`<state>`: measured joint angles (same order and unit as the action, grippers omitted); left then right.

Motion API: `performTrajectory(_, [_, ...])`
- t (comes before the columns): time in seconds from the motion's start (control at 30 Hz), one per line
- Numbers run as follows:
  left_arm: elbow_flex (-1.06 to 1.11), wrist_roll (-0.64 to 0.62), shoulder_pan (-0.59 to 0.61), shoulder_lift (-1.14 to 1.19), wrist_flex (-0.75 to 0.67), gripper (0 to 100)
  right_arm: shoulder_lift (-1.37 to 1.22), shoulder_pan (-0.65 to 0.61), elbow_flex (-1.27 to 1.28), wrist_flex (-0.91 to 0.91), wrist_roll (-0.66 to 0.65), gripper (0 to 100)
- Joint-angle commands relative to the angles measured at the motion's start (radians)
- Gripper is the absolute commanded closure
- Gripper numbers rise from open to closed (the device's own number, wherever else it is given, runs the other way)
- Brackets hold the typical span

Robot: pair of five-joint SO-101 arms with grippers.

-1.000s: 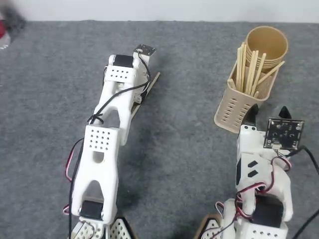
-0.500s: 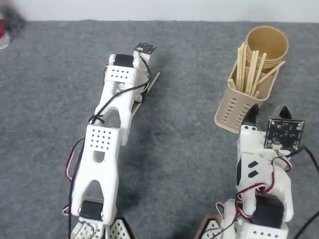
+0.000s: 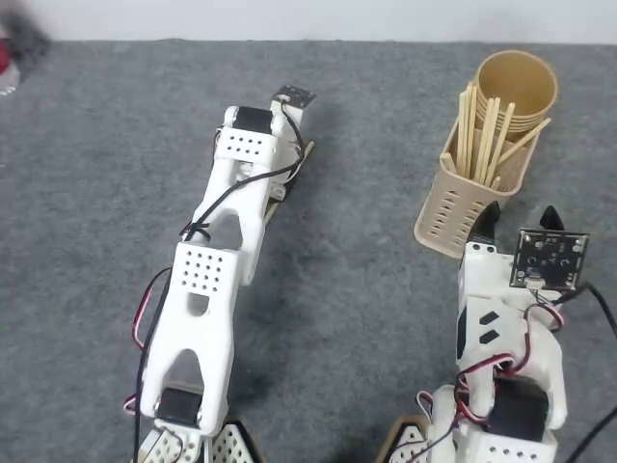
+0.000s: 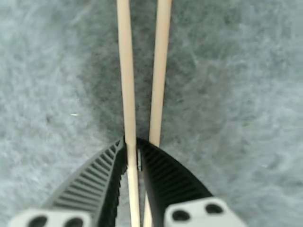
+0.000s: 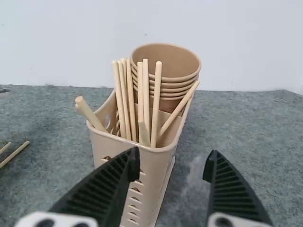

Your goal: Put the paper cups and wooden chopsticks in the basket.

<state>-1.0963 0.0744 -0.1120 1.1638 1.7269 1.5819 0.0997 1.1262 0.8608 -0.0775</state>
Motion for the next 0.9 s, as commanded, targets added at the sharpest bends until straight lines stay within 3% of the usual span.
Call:
performTrajectory(0.0, [-0.028,-0.04,-0.032,-0.02,0.029,90,-0.008,-0.007,-0.005,-0.019,0.011,77.5])
performTrajectory(0.1, [-0.028,-0.075,-0.029,-0.02,0.029,80,-0.008,-0.007,-0.005,-0.019,0.011,77.5])
performTrajectory(0.63, [-0.05,-0.052,-0.066,-0.04,0.031,80,-0.008,-0.047,-0.003,-0.016,-0.025,77.5])
performTrajectory(0.87, [0.081,0.02,-0.137,-0.178,0.029,80,-0.008,-0.054,-0.003,-0.015,-0.025,77.5])
